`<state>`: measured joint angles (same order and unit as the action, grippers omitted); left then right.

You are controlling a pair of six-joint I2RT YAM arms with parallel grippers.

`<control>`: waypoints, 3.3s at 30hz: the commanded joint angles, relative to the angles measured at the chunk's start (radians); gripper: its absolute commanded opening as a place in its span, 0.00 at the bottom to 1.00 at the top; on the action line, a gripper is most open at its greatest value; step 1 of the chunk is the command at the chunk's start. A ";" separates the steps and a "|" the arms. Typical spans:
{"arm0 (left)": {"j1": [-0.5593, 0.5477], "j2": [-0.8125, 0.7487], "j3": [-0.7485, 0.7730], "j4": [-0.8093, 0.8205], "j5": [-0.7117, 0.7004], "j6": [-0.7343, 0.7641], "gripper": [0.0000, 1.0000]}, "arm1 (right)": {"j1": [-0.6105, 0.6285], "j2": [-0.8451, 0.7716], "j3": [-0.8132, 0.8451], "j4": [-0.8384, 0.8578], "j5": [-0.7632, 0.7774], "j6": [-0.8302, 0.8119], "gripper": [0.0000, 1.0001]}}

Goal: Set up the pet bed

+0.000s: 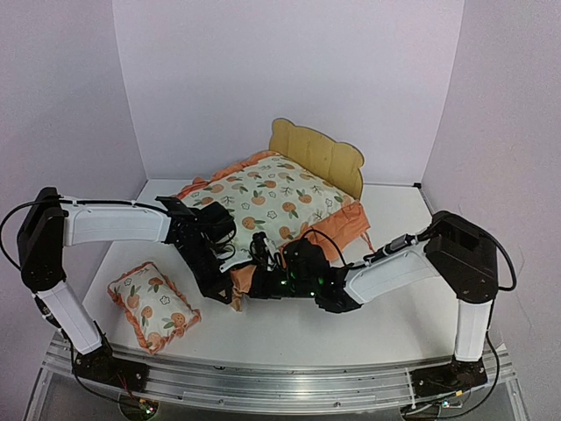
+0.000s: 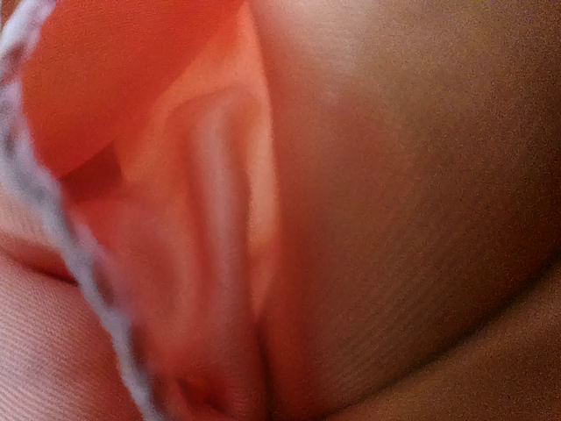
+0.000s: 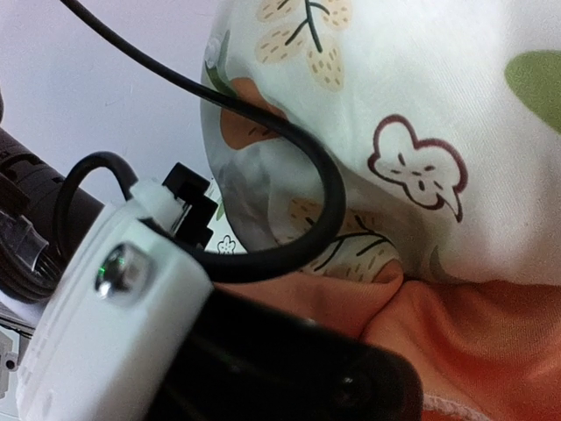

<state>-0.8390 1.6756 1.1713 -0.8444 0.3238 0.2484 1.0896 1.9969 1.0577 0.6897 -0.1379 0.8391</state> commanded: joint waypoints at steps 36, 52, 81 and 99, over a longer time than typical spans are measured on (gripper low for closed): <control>-0.002 0.041 0.038 0.421 -0.208 0.085 0.00 | -0.004 -0.244 -0.104 -0.353 0.018 -0.090 0.34; -0.008 0.031 0.033 0.423 -0.209 0.081 0.00 | -0.029 -0.165 -0.117 -0.171 -0.006 -0.046 0.21; -0.009 0.008 0.034 0.393 -0.194 0.114 0.14 | -0.032 -0.191 -0.163 -0.183 -0.037 0.028 0.00; -0.164 -0.215 -0.002 0.564 -0.051 0.342 0.51 | -0.030 -0.354 -0.100 -0.555 0.064 -0.018 0.00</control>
<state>-0.9189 1.4579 1.1071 -0.4676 0.2520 0.5449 1.0592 1.6905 0.9185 0.2080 -0.1115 0.8254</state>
